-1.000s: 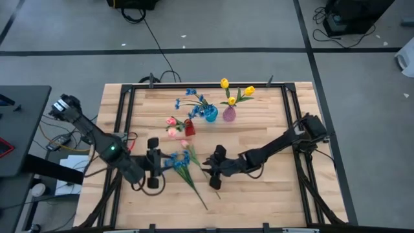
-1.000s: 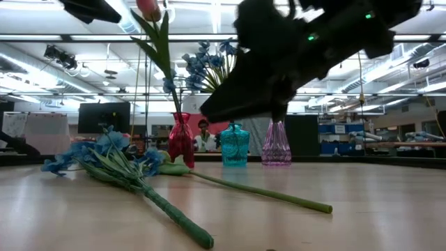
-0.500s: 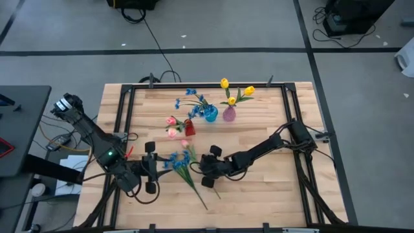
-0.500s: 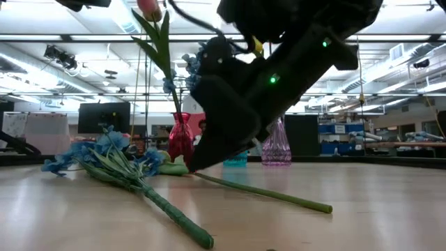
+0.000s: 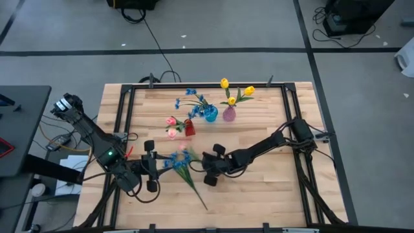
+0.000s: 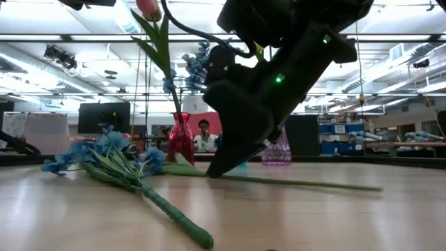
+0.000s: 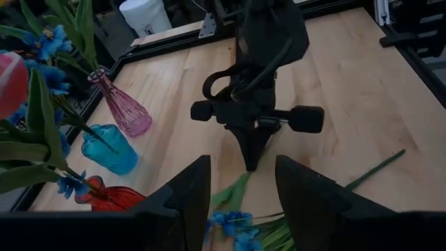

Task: Sort flowers into vase by color
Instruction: Put the pink flower into the red vase

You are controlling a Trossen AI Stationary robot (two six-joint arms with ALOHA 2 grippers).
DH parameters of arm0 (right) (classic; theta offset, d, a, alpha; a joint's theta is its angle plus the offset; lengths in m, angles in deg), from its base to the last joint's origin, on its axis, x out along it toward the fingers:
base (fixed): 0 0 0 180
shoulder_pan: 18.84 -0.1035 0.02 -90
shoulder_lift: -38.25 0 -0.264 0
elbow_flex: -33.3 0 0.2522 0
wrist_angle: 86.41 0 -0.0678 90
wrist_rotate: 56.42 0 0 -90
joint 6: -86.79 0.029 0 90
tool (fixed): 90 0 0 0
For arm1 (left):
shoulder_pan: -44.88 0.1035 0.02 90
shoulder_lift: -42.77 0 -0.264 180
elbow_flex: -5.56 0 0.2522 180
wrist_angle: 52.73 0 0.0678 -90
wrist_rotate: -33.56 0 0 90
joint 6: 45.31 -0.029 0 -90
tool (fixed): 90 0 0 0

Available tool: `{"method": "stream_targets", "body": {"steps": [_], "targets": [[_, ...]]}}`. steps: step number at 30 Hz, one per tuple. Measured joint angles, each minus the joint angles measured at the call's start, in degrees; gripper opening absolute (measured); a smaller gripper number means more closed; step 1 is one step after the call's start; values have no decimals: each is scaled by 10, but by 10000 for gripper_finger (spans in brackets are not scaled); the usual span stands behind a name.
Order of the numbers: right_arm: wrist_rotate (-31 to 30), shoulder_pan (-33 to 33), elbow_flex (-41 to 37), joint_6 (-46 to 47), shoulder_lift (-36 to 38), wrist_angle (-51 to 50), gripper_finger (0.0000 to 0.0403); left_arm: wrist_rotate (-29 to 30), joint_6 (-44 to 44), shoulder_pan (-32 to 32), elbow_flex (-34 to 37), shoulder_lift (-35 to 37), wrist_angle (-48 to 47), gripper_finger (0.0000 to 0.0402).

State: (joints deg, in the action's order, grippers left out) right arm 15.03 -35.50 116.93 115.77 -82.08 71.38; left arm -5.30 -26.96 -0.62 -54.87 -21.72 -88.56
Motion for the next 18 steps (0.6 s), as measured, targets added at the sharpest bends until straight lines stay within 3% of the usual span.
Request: {"method": "stream_targets", "body": {"steps": [4, 10, 18], "targets": [[30, 6, -1, 0, 3, -5, 10, 0, 0, 0, 0, 0, 0, 167], [28, 7, -6, -17, 35, -26, 5, 0, -1, 0, 0, 0, 0, 167], [-25, -7, -7, -34, 117, -90, 2, 7, -3, 0, 0, 0, -1, 167]]}}
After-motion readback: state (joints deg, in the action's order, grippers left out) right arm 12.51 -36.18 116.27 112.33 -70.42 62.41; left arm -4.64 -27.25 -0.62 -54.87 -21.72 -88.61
